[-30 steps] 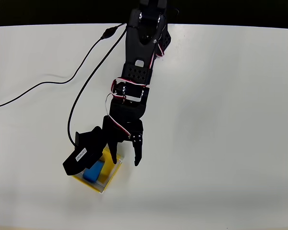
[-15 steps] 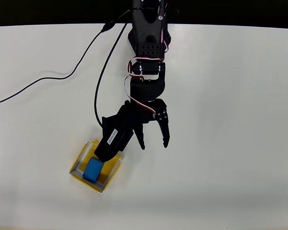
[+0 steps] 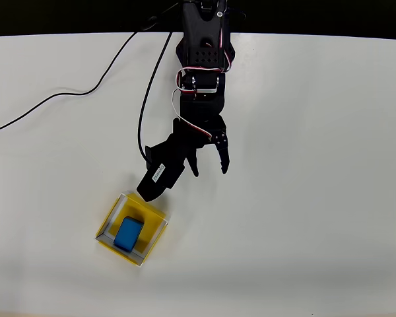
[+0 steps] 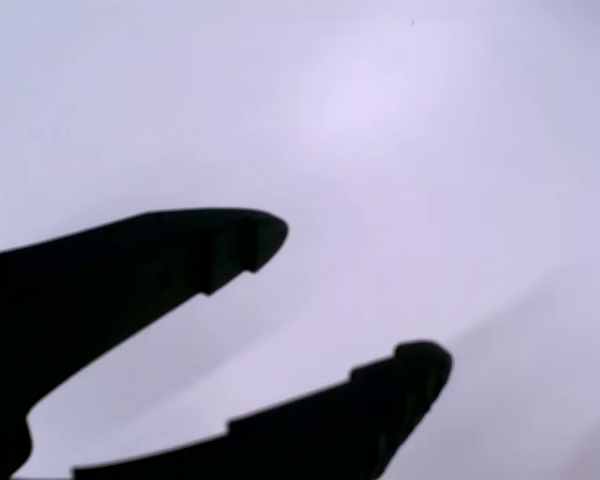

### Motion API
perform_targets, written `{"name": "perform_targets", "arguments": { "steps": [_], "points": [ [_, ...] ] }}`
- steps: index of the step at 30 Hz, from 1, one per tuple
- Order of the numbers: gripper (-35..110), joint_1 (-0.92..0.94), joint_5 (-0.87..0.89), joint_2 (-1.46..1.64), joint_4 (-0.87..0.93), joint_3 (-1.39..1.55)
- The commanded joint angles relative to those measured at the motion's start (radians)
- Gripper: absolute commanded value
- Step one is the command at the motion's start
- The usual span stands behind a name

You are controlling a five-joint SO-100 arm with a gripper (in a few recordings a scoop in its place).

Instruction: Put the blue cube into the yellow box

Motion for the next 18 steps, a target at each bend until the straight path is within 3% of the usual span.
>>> {"name": "perform_targets", "arguments": {
  "steps": [1,12,18],
  "points": [
    [27,0.025,-0.032,0.167,0.015,0.098],
    [25,0.08,-0.094,0.453,0.138,0.359],
    [16,0.083,-0.097,0.545,0.387,0.364]
  ]
}}
